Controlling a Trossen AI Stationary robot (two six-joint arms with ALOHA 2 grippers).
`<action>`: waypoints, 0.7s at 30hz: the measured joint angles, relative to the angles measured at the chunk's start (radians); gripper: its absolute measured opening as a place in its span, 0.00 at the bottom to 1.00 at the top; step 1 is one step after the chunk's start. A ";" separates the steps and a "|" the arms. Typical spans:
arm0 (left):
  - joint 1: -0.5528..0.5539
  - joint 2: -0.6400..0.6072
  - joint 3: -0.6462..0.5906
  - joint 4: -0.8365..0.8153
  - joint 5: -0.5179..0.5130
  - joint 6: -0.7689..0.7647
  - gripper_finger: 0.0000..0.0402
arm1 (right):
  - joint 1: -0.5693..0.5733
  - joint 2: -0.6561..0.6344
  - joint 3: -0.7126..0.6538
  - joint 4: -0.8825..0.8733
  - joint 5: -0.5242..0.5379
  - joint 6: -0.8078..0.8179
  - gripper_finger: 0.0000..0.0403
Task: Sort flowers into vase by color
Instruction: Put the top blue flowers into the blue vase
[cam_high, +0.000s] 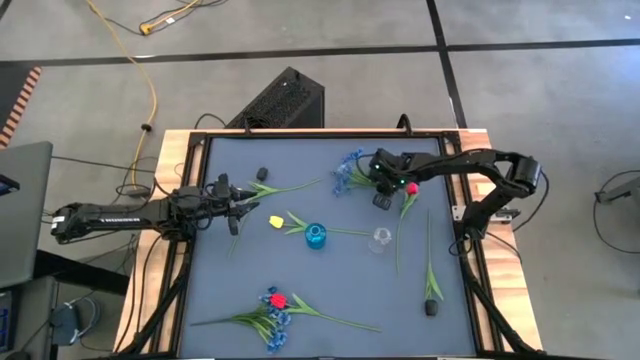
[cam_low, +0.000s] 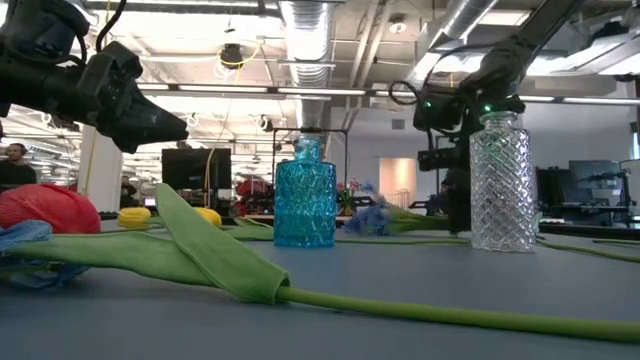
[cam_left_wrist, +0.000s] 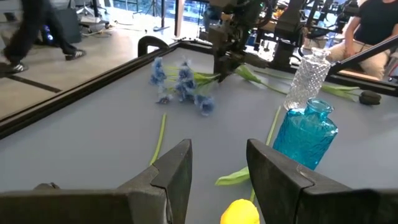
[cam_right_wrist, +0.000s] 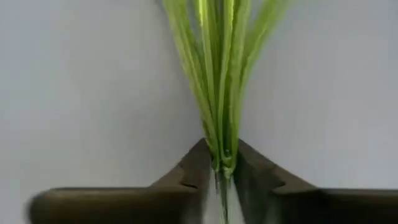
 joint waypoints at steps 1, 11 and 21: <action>0.000 0.000 0.000 0.000 0.000 0.000 0.35 | 0.001 -0.012 0.011 0.003 0.000 0.000 0.13; 0.000 0.000 0.000 0.002 0.001 -0.005 0.35 | 0.004 -0.171 0.095 0.031 -0.064 0.034 0.10; 0.000 0.000 0.000 0.002 0.004 -0.015 0.35 | 0.147 -0.362 0.096 0.315 -0.119 0.133 0.11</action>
